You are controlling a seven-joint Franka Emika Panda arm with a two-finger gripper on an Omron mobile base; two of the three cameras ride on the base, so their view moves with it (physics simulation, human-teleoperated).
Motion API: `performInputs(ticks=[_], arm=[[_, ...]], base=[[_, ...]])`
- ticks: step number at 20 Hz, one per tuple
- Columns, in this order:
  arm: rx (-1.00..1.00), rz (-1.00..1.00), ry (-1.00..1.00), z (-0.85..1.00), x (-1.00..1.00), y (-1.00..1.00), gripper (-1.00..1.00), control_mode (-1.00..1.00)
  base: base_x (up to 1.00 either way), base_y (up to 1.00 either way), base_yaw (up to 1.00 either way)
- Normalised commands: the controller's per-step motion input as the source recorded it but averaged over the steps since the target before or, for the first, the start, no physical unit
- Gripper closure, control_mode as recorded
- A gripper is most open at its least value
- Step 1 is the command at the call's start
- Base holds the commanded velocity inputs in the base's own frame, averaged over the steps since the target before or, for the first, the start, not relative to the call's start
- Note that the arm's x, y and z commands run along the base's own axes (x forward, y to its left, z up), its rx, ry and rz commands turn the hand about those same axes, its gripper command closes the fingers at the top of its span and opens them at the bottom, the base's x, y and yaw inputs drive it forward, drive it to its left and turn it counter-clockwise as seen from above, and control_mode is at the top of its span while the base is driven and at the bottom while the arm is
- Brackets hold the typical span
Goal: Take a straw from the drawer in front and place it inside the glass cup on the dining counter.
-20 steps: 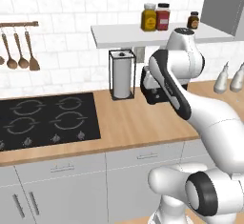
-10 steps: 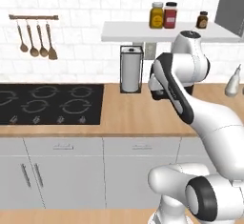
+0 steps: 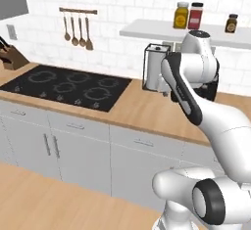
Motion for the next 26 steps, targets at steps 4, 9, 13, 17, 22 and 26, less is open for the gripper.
performInputs(ticks=[4, 9, 13, 17, 22, 26], arm=[[0.00, 0.00, 0.00, 0.00, 0.00, 0.00, -1.00, 1.00], [0.00, 0.00, 0.00, 0.00, 0.00, 0.00, -1.00, 1.00], [0.00, 0.00, 0.00, 0.00, 0.00, 0.00, -1.00, 1.00], [0.00, 0.00, 0.00, 0.00, 0.00, 0.00, -1.00, 1.00], [0.00, 0.00, 0.00, 0.00, 0.00, 0.00, -1.00, 1.00], [0.00, 0.00, 0.00, 0.00, 0.00, 0.00, -1.00, 1.00]], base=[[0.01, -0.71, 0.60], [0.00, -0.79, 0.52], [0.00, -0.74, 0.33], [0.07, -0.66, 0.29], [0.14, -0.58, 0.28], [0.00, -0.48, 0.30]])
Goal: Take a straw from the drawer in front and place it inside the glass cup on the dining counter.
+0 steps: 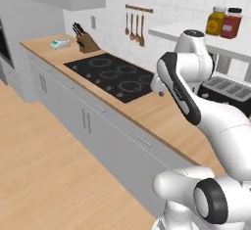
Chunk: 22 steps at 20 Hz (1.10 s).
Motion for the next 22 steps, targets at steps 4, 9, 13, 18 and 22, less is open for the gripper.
performInputs(ticks=[4, 9, 13, 18, 22], arm=[[0.01, 0.26, 0.09, -0.15, -0.05, -0.10, -1.00, -1.00], [-0.16, 0.11, 0.00, -0.19, -0.11, 0.74, -1.00, -1.00], [-0.31, 0.00, 0.00, -0.34, 0.00, 0.90, -1.00, -1.00], [-0.35, 0.00, 0.00, -0.59, 0.00, 0.70, -1.00, -1.00], [-0.35, 0.00, 0.00, -0.72, 0.12, 0.47, -1.00, -1.00]], base=[[0.00, 0.00, 0.00], [0.00, 0.00, 0.00], [0.00, 0.00, 0.00], [0.00, 0.00, 0.00], [0.00, 0.00, 0.00]])
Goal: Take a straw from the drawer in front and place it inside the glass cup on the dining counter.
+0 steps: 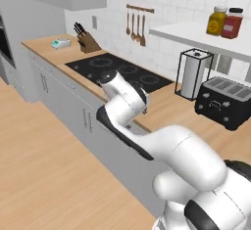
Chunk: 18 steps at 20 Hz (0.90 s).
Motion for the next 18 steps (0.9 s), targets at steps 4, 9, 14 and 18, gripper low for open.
performInputs(ticks=[4, 9, 14, 18], arm=[[-0.33, 0.00, 0.01, -0.79, 0.24, 0.21, -1.00, -1.00], [-0.33, 0.00, -0.01, -0.73, 0.27, 0.00, -1.00, -1.00], [-0.29, -0.04, -0.14, -0.74, 0.09, -0.13, -1.00, -1.00], [-0.19, -0.08, -0.17, -0.68, 0.04, -0.25, -1.00, -1.00]], base=[[0.00, 0.00, 0.00], [0.00, 0.00, 0.00], [0.00, 0.00, 0.00], [0.00, 0.00, 0.00]])
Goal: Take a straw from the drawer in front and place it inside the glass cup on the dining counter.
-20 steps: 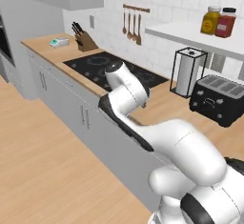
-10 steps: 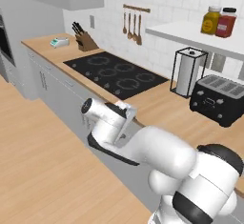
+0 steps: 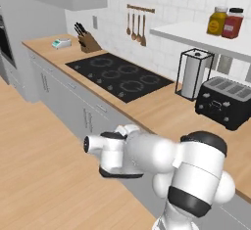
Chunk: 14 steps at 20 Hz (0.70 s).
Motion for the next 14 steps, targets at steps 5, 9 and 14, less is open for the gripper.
performInputs(ticks=[5, 9, 14], arm=[[-0.17, -0.06, -0.15, -0.43, 0.20, -0.40, -1.00, -1.00], [-0.13, -0.02, -0.18, -0.31, 0.24, -0.34, -1.00, -1.00], [-0.09, 0.00, -0.17, -0.30, 0.27, -0.16, -1.00, -1.00]], base=[[0.00, 0.00, 0.00], [0.00, 0.00, 0.00], [0.00, 0.00, 0.00]])
